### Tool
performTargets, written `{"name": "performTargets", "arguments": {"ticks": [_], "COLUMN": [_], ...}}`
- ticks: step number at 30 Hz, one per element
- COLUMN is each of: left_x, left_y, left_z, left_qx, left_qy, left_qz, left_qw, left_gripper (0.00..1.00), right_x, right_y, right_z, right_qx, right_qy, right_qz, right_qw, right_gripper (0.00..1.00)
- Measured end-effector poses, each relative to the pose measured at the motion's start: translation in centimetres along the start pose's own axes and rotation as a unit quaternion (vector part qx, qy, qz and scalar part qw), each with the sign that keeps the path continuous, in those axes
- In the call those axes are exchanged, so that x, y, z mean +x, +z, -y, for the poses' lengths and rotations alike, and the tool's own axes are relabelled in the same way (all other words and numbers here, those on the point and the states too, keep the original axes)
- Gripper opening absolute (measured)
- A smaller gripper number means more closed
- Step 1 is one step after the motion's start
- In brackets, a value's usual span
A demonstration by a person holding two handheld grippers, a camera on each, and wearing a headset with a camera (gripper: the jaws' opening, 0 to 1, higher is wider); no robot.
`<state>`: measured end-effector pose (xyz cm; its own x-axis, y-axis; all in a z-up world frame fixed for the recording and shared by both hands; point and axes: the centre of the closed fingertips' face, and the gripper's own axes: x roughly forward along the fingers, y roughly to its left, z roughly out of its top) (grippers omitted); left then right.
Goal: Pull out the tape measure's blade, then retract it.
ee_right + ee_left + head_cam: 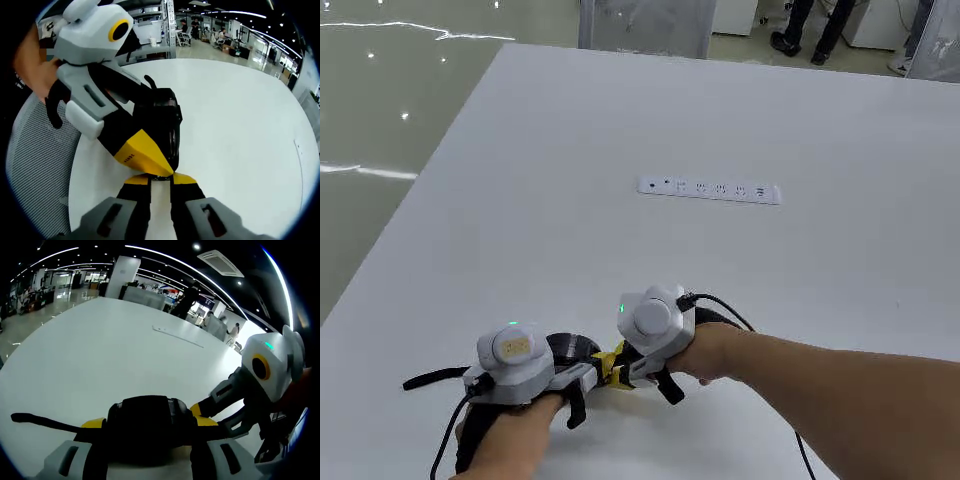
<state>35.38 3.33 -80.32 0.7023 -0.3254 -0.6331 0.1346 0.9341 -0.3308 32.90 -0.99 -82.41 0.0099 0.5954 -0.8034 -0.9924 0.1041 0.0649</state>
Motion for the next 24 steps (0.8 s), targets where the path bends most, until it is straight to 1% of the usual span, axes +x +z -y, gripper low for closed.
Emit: {"name": "performTargets", "arguments": {"ticks": [11, 14, 15, 16, 17, 18, 20, 21, 22, 24], "left_x": [0.1, 0.0, -0.1, -0.2, -0.3, -0.4, -0.4, -0.4, -0.4, -0.4], "left_y": [-0.1, 0.0, 0.0, 0.2, 0.6, 0.7, 0.5, 0.6, 0.8, 1.0], "left_z": [0.1, 0.2, 0.2, 0.3, 0.4, 0.6, 0.8, 0.8, 0.7, 0.6], "left_qx": [0.018, 0.023, 0.033, 0.05, 0.081, 0.093, 0.098, 0.1, 0.102, 0.102], "left_qy": [0.0, -0.011, -0.017, -0.02, -0.019, -0.02, -0.024, -0.028, -0.029, -0.031], "left_qz": [0.002, 0.007, 0.011, 0.017, 0.027, 0.03, 0.023, 0.023, 0.024, 0.024], "left_qw": [0.9998, 0.9996, 0.9993, 0.9984, 0.9961, 0.9951, 0.9946, 0.9943, 0.9941, 0.994], "left_gripper": [0.65, 0.64, 0.64, 0.64, 0.64, 0.63, 0.64, 0.65, 0.68, 0.73], "right_x": [0.2, 0.2, 0.2, 0.2, 0.2, 0.2, 0.2, 0.2, 0.2, 0.2], "right_y": [-0.2, -0.2, -0.2, -0.2, -0.1, -0.1, -0.1, -0.1, -0.1, -0.1], "right_z": [-0.2, -0.2, -0.2, -0.2, -0.1, -0.1, -0.1, -0.1, -0.1, -0.1], "right_qx": [0.005, 0.003, 0.004, 0.004, 0.003, 0.003, 0.005, 0.01, 0.018, 0.019], "right_qy": [-0.007, -0.008, -0.008, -0.008, -0.01, -0.011, -0.014, -0.015, -0.013, -0.012], "right_qz": [0.004, 0.003, 0.002, 0.002, 0.003, 0.003, 0.003, 0.004, 0.006, 0.006], "right_qw": [1.0, 1.0, 1.0, 1.0, 0.9999, 0.9999, 0.9999, 0.9998, 0.9997, 0.9997], "right_gripper": [0.13, 0.13, 0.13, 0.13, 0.13, 0.13, 0.14, 0.14, 0.14, 0.15]}}
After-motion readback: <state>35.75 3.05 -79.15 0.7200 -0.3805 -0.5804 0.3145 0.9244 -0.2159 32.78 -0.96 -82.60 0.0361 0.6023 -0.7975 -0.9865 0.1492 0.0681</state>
